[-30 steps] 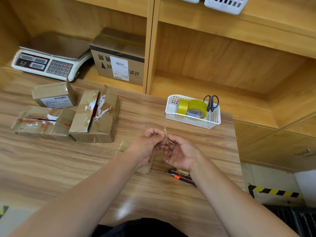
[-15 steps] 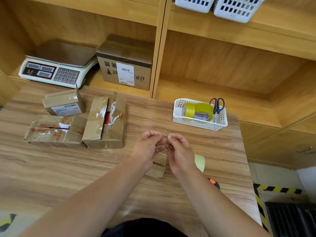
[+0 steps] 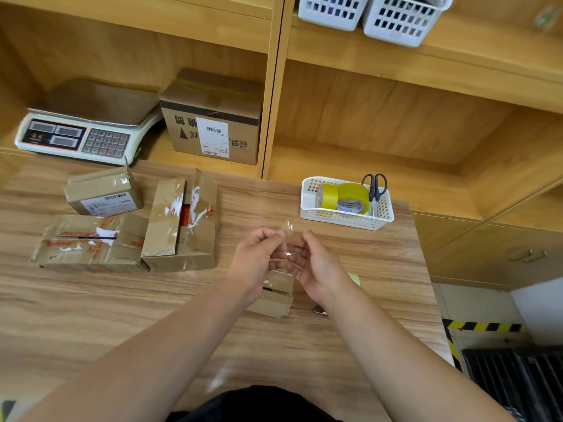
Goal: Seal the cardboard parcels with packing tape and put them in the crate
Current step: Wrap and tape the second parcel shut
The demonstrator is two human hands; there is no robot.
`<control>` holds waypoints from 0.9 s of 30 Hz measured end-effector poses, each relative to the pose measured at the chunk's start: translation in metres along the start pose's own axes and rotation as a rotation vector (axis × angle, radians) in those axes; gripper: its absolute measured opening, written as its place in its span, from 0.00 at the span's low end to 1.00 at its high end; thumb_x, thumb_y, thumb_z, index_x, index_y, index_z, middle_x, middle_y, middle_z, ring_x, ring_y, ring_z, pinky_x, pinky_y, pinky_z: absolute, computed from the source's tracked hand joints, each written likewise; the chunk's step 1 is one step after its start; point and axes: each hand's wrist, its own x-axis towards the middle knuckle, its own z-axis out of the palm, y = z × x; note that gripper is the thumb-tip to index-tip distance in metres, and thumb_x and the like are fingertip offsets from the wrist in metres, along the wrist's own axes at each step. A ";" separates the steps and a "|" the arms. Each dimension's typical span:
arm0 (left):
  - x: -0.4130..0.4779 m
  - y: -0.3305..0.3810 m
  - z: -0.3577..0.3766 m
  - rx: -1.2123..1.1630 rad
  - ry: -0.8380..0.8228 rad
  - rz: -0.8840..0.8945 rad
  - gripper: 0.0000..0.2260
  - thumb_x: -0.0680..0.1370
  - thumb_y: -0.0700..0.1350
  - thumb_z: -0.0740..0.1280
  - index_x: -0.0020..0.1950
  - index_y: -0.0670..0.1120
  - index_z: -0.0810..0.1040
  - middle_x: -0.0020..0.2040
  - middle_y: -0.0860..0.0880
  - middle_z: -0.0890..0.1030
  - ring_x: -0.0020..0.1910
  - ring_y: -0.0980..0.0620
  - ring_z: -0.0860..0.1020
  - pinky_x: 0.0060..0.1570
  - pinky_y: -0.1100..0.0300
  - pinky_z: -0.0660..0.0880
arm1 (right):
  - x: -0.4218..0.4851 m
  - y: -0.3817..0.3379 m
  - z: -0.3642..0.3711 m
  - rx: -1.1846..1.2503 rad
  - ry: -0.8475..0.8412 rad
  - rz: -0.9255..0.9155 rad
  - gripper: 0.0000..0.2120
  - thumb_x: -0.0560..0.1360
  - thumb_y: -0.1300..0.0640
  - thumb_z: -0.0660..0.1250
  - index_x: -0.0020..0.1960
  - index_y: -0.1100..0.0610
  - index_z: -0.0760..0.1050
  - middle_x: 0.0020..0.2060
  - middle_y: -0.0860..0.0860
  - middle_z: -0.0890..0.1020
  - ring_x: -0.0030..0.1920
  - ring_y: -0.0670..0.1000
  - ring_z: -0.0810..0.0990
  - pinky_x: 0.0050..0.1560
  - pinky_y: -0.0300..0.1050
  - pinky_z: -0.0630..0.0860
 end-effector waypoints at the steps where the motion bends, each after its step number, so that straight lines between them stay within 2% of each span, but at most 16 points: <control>1: 0.000 -0.001 -0.001 0.007 0.001 -0.001 0.06 0.78 0.40 0.66 0.41 0.45 0.73 0.32 0.49 0.77 0.30 0.56 0.75 0.30 0.64 0.74 | -0.001 -0.002 0.000 -0.001 -0.010 0.009 0.16 0.80 0.52 0.60 0.42 0.60 0.78 0.31 0.52 0.81 0.29 0.47 0.75 0.31 0.39 0.73; 7: -0.001 -0.003 -0.002 0.037 0.028 -0.019 0.07 0.78 0.41 0.67 0.40 0.45 0.74 0.31 0.49 0.77 0.29 0.57 0.76 0.29 0.65 0.75 | -0.006 -0.004 -0.005 -0.004 -0.018 0.048 0.05 0.75 0.60 0.67 0.41 0.58 0.78 0.30 0.49 0.79 0.29 0.44 0.75 0.30 0.37 0.74; 12: -0.002 -0.007 -0.002 0.087 0.064 -0.028 0.07 0.78 0.42 0.67 0.40 0.45 0.73 0.33 0.48 0.76 0.30 0.56 0.76 0.30 0.65 0.75 | -0.008 0.001 -0.004 0.053 0.020 0.010 0.06 0.75 0.64 0.67 0.40 0.56 0.76 0.31 0.49 0.79 0.31 0.45 0.74 0.32 0.37 0.74; 15: -0.003 -0.008 0.000 0.079 0.118 -0.017 0.08 0.78 0.42 0.67 0.40 0.46 0.73 0.32 0.49 0.77 0.31 0.56 0.77 0.32 0.64 0.74 | -0.009 0.007 -0.001 0.172 0.054 -0.060 0.09 0.75 0.66 0.66 0.39 0.56 0.74 0.33 0.50 0.79 0.32 0.46 0.73 0.35 0.37 0.72; 18: -0.005 -0.009 0.004 0.061 0.170 -0.002 0.07 0.78 0.42 0.67 0.41 0.45 0.73 0.32 0.49 0.77 0.32 0.55 0.77 0.33 0.63 0.74 | -0.012 0.014 0.003 0.219 0.087 -0.147 0.09 0.74 0.67 0.66 0.39 0.56 0.74 0.34 0.51 0.79 0.30 0.45 0.72 0.33 0.36 0.71; 20: -0.006 -0.009 0.004 0.072 0.190 0.023 0.05 0.78 0.42 0.67 0.42 0.45 0.74 0.34 0.49 0.77 0.32 0.56 0.76 0.33 0.63 0.74 | -0.014 0.019 0.004 0.176 0.146 -0.214 0.08 0.73 0.67 0.68 0.40 0.57 0.76 0.32 0.50 0.78 0.29 0.44 0.71 0.32 0.36 0.70; 23: -0.007 -0.010 -0.001 0.168 0.174 0.067 0.04 0.78 0.43 0.67 0.43 0.45 0.75 0.35 0.49 0.77 0.33 0.57 0.77 0.34 0.64 0.74 | -0.014 0.025 0.000 -0.025 0.260 -0.333 0.06 0.72 0.65 0.70 0.39 0.57 0.79 0.29 0.49 0.76 0.30 0.45 0.70 0.34 0.37 0.70; 27: -0.007 -0.009 -0.009 0.325 0.111 0.114 0.06 0.78 0.41 0.66 0.41 0.46 0.76 0.34 0.48 0.78 0.34 0.55 0.77 0.36 0.63 0.73 | -0.013 0.026 -0.004 -0.233 0.325 -0.413 0.05 0.74 0.60 0.69 0.40 0.54 0.79 0.33 0.46 0.79 0.34 0.43 0.73 0.41 0.37 0.71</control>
